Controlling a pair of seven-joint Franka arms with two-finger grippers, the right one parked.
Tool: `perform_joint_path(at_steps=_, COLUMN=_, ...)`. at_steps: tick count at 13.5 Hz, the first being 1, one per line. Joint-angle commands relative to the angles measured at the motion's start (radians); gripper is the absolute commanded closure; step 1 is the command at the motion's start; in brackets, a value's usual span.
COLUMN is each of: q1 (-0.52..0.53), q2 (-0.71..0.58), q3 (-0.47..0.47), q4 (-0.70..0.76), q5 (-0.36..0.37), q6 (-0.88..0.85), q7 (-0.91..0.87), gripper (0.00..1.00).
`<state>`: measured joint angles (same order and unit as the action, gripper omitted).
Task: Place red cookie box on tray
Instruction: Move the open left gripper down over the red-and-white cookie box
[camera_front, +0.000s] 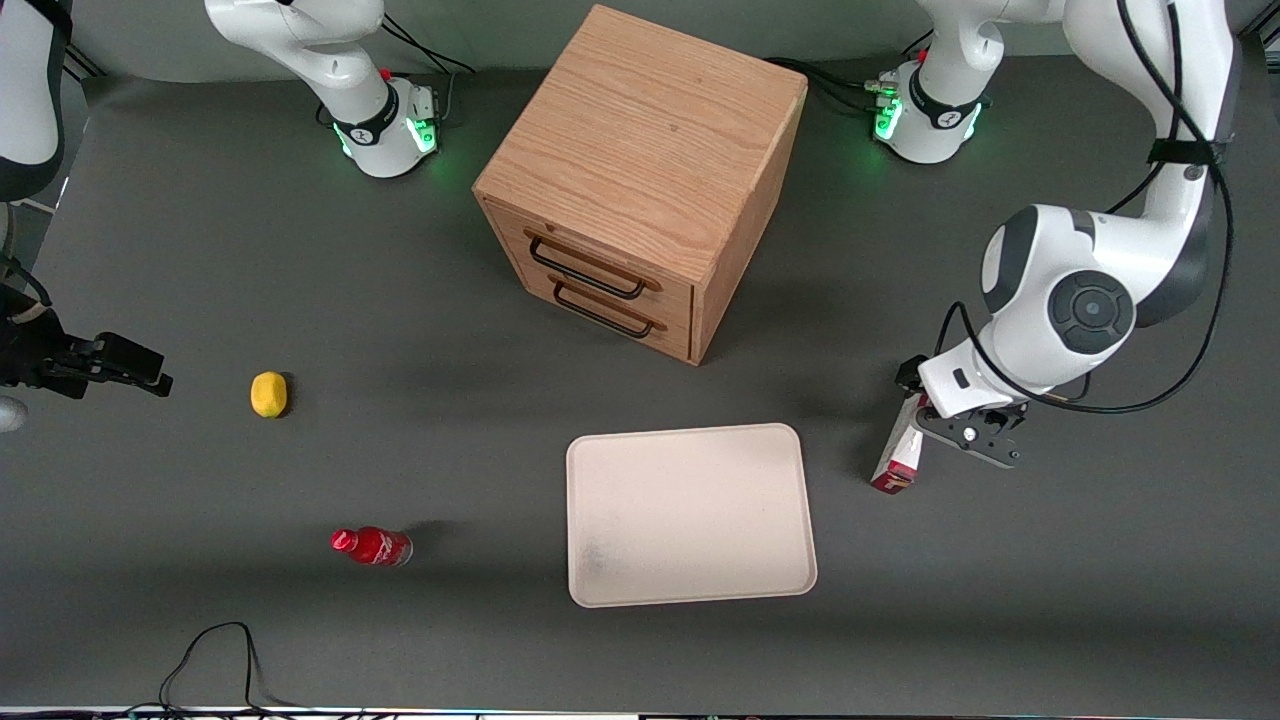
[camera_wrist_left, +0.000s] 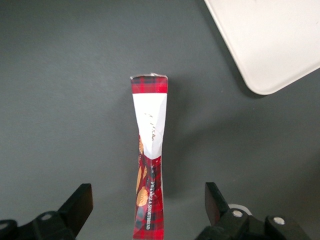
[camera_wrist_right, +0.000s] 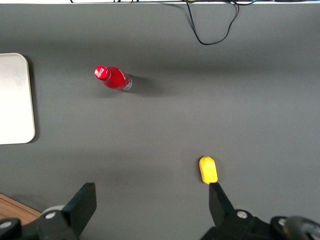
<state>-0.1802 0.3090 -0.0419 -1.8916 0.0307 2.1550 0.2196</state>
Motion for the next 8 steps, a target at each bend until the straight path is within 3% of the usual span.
perform_joint_path(at_steps=1, q1=-0.016, q2=0.031, q3=0.010, q4=-0.018, q5=0.014, q6=0.042, q7=0.011, gripper=0.00)
perform_joint_path(at_steps=8, q1=-0.012, q2=0.145, q3=0.013, q4=-0.017, q5=0.041, q6=0.155, q7=0.034, gripper=0.00)
